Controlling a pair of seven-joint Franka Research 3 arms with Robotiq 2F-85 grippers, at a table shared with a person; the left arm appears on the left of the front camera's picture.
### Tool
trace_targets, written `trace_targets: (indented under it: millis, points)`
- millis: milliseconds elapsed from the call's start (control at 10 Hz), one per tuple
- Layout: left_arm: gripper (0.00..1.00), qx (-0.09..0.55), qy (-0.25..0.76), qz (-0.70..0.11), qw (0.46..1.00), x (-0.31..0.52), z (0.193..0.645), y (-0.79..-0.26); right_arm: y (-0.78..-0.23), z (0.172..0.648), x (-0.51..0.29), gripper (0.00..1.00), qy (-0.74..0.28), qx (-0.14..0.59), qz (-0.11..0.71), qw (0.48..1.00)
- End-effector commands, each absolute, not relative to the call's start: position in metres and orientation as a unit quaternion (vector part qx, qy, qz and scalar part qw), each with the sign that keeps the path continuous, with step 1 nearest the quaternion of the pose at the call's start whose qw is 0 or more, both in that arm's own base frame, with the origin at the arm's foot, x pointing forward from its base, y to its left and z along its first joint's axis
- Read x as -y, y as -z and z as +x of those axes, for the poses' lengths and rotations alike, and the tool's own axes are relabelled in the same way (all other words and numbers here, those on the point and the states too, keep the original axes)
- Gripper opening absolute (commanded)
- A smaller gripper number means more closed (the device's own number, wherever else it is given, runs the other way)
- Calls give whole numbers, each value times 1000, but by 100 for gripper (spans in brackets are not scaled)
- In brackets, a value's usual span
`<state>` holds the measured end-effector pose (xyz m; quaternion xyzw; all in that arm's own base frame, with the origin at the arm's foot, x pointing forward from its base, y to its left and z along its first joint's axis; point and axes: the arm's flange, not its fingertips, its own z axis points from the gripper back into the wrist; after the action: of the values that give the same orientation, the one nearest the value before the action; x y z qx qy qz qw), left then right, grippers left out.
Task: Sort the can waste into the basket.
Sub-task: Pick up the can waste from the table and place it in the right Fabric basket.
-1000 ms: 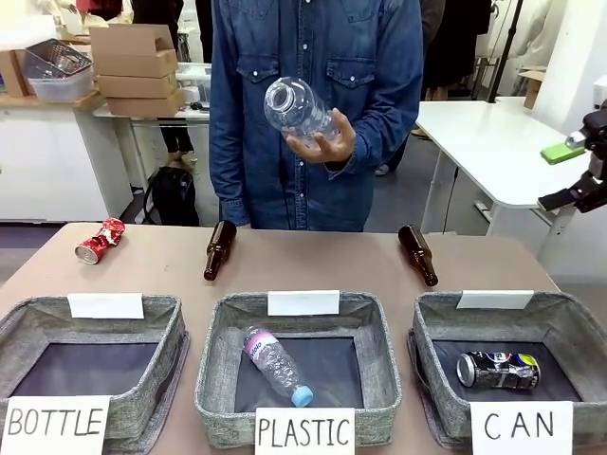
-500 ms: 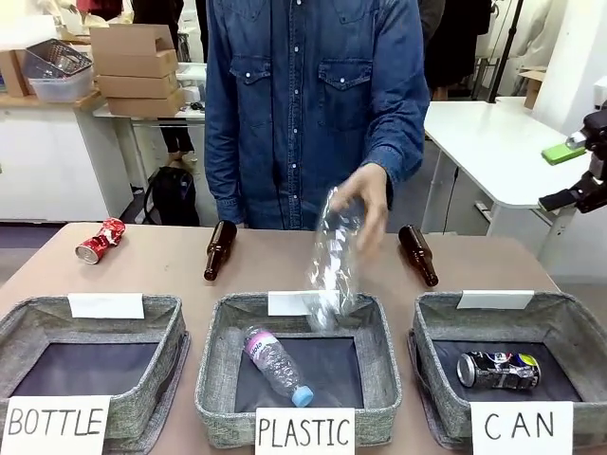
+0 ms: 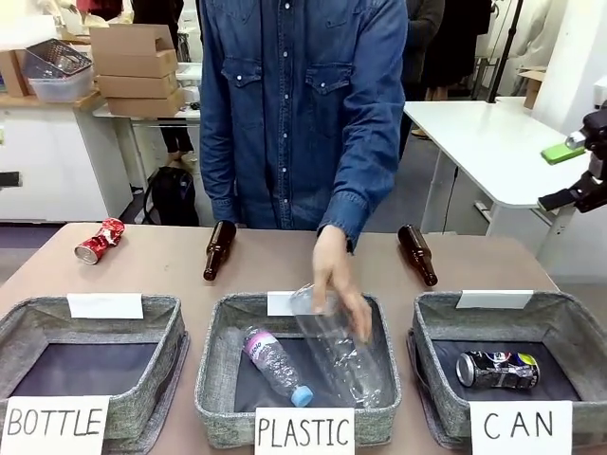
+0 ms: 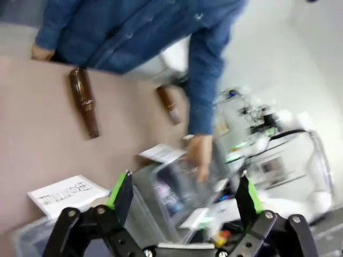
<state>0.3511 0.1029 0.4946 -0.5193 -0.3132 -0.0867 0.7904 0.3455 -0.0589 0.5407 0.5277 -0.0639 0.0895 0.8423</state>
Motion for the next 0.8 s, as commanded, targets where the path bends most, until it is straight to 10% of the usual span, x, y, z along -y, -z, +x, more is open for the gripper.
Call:
trace_targets:
  millis: [0, 400, 600, 700]
  points:
    - [100, 175, 224, -222, 933, -102, 399, -467, -542, 347, 64, 100, -102, 63, 525, 843]
    - [100, 231, 229, 75, 943, -90, 481, -419, -542, 347, 64, 100, -102, 63, 525, 843]
    - [100, 280, 90, -54, 954, -89, 499, -455, -542, 347, 64, 100, -102, 63, 525, 843]
    - [100, 263, 234, -58, 934, -90, 487, -422, -542, 347, 64, 100, -102, 63, 525, 843]
